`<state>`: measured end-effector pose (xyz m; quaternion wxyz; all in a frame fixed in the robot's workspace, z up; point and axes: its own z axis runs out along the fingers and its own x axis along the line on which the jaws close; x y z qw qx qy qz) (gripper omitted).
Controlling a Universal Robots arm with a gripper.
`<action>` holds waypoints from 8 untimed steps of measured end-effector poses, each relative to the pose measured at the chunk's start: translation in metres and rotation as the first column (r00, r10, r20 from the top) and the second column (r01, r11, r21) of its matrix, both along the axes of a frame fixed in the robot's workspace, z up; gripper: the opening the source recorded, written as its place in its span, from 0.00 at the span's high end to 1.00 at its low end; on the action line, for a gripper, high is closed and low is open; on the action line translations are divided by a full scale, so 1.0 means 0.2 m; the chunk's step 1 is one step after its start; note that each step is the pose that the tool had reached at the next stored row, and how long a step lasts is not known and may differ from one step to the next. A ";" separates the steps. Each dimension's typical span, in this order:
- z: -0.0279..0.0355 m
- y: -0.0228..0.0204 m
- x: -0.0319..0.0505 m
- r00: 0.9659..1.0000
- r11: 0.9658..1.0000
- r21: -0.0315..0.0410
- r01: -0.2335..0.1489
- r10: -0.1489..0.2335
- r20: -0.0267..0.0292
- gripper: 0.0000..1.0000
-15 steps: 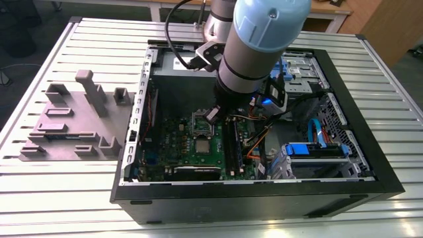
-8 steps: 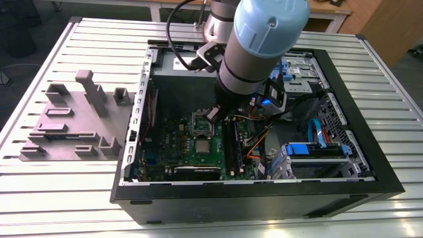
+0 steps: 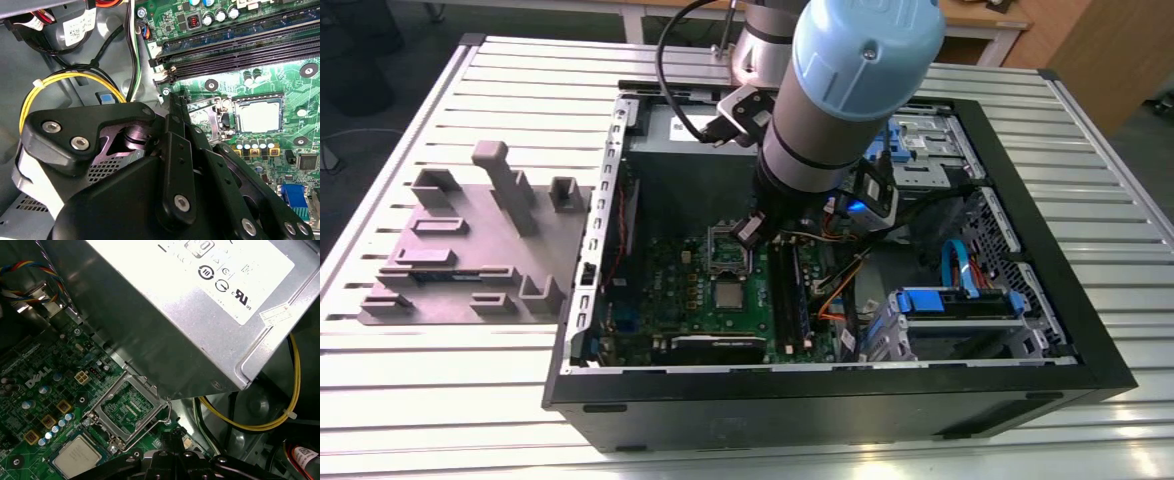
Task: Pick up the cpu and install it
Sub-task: 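Close the cpu cover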
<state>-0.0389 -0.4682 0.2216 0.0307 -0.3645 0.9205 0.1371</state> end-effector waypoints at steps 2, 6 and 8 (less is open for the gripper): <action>0.000 0.000 0.000 1.000 1.000 0.000 0.000 0.000 0.000 0.90; -0.001 0.000 0.002 1.000 1.000 0.000 0.000 0.000 0.000 0.90; -0.003 0.005 0.005 1.000 1.000 0.000 0.000 0.000 0.000 0.90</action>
